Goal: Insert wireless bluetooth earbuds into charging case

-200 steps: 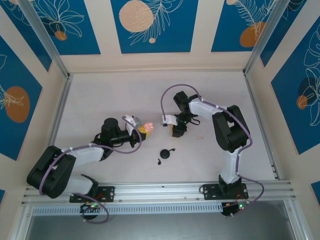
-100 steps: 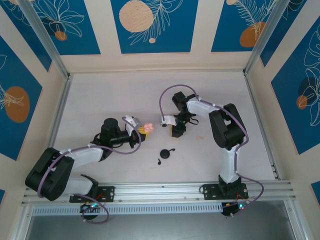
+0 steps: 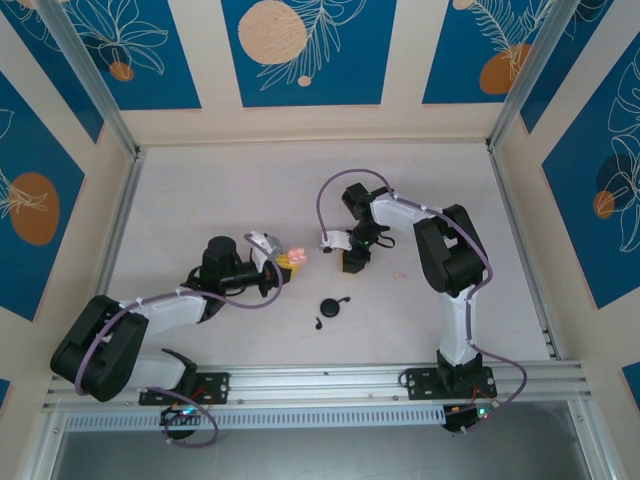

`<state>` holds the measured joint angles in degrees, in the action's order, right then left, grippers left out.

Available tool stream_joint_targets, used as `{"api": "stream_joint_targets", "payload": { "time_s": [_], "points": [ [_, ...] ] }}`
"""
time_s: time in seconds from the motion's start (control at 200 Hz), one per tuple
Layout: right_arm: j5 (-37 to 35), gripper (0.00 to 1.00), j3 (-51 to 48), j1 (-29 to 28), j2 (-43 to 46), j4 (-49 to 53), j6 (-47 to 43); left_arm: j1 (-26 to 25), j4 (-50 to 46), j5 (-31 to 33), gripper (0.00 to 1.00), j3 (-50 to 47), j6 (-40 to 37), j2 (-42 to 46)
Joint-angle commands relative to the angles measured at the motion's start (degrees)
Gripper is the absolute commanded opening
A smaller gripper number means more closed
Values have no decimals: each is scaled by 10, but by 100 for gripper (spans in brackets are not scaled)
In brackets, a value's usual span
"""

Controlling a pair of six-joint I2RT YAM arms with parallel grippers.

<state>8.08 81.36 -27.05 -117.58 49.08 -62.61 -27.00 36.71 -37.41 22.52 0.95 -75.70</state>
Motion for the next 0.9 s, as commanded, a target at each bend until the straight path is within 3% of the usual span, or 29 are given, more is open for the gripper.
{"api": "stream_joint_targets", "payload": {
  "time_s": [0.0, 0.265, 0.455, 0.755, 0.895],
  "points": [
    [-9, 27, 11, -4, -17, 13, 5, 7, -4, -10, 14, 4, -11, -3],
    [-13, 18, -13, -2, 12, -14, 17, 6, -6, -13, 14, 11, -22, -18],
    [41, 16, -62, 12, 71, -74, 58, -1, 42, 3, 13, 7, -31, -45],
    [230, 14, -208, 69, 205, -261, 189, -35, 274, 17, 11, -6, -8, -164],
    [283, 14, -260, 92, 258, -342, 236, -48, 411, 15, 11, -8, 16, -239]
  ]
}}
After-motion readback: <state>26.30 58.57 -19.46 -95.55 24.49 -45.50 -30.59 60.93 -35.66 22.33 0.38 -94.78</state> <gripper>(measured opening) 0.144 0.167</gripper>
